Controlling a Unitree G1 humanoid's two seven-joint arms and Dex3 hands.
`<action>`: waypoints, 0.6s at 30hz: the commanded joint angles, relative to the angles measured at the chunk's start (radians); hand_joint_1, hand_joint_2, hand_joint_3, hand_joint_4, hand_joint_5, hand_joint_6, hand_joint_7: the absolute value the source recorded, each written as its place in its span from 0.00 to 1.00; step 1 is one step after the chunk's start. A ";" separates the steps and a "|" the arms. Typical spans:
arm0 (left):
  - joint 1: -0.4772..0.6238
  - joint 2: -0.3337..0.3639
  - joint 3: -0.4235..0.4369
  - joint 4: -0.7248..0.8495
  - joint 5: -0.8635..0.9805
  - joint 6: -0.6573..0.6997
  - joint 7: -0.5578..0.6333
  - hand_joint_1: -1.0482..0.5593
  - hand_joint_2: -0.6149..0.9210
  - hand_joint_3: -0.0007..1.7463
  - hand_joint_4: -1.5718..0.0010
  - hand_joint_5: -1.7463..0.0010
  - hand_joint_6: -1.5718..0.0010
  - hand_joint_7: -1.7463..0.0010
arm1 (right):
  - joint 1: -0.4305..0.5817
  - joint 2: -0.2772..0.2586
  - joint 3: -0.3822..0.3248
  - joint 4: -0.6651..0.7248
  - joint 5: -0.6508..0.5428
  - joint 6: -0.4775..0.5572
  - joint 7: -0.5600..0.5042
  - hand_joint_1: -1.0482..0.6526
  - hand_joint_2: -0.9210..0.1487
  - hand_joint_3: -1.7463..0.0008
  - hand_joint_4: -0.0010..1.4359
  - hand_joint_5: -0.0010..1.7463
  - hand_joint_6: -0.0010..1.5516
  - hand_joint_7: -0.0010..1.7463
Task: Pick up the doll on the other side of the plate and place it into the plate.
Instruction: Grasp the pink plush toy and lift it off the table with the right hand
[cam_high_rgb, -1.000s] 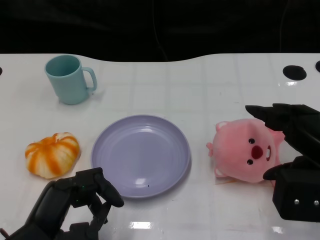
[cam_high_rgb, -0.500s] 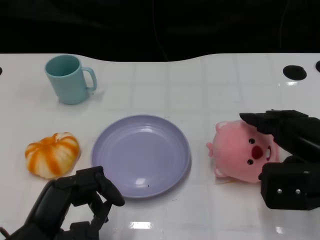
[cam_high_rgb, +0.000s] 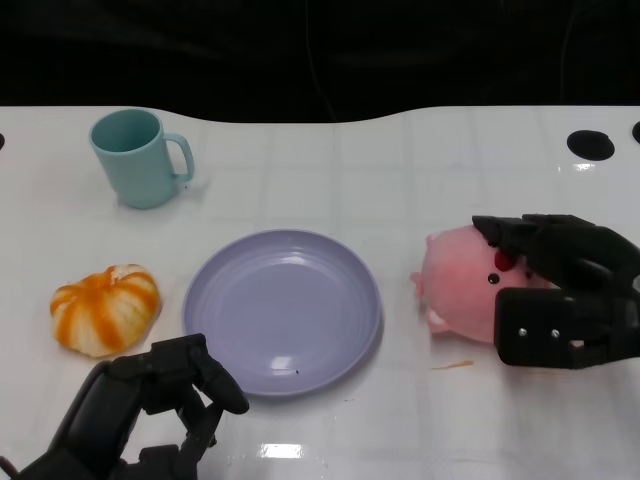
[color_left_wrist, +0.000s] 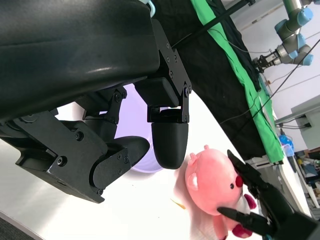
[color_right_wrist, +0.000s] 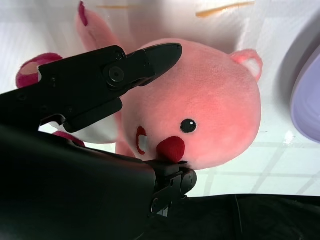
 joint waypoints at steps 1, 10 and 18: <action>0.006 0.012 0.009 -0.003 0.003 -0.012 0.002 0.60 0.74 0.64 0.52 0.12 0.48 0.32 | -0.040 0.020 0.022 0.109 0.006 -0.013 -0.013 0.16 0.02 0.99 0.01 0.07 0.08 0.00; 0.010 0.008 0.006 -0.006 0.012 -0.022 0.008 0.60 0.74 0.64 0.51 0.12 0.48 0.32 | -0.176 0.106 0.054 0.404 0.014 -0.030 -0.118 0.26 0.04 1.00 0.18 0.09 0.22 0.03; 0.013 0.005 0.007 -0.010 0.008 -0.019 0.007 0.60 0.73 0.65 0.50 0.12 0.48 0.31 | -0.209 0.164 0.015 0.556 0.073 -0.089 -0.341 0.58 0.01 0.94 0.66 0.33 0.72 0.16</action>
